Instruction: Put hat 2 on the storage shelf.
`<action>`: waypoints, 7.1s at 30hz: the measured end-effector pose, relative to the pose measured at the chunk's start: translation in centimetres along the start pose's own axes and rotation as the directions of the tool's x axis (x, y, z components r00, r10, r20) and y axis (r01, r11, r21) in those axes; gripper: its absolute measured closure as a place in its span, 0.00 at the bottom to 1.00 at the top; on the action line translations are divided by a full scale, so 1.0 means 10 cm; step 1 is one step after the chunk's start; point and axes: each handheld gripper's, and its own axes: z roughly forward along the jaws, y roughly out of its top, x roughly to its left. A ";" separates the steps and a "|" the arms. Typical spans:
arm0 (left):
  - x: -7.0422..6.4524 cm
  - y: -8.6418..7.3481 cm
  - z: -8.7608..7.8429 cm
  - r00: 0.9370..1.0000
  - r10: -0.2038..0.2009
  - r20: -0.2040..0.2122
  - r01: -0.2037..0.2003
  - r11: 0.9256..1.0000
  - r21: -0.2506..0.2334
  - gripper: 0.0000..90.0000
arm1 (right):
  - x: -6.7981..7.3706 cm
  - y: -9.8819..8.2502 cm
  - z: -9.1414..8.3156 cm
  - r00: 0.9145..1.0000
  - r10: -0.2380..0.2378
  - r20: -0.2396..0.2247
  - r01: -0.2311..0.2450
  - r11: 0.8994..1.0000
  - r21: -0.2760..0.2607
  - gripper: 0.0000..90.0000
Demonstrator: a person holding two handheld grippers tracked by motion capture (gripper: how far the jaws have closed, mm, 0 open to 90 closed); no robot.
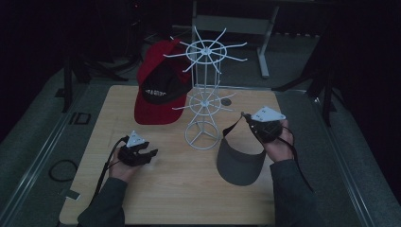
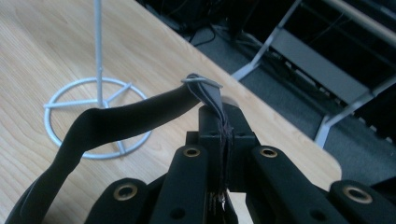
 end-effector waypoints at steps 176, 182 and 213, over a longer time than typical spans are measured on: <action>0.00 0.00 0.01 1.000 -0.012 0.007 0.012 1.000 -0.002 0.52 | -0.47 1.40 -1.12 0.970 0.103 -0.222 -0.209 0.821 -0.531 0.98; 0.01 0.00 0.01 1.000 -0.012 0.008 0.012 1.000 -0.001 0.52 | -0.51 1.45 -1.05 0.969 0.110 -0.223 -0.213 0.828 -0.519 0.98; 0.01 0.00 0.01 1.000 -0.016 0.011 0.016 1.000 -0.001 0.52 | -0.47 1.38 -0.64 0.956 0.139 -0.259 -0.239 0.882 -0.407 0.98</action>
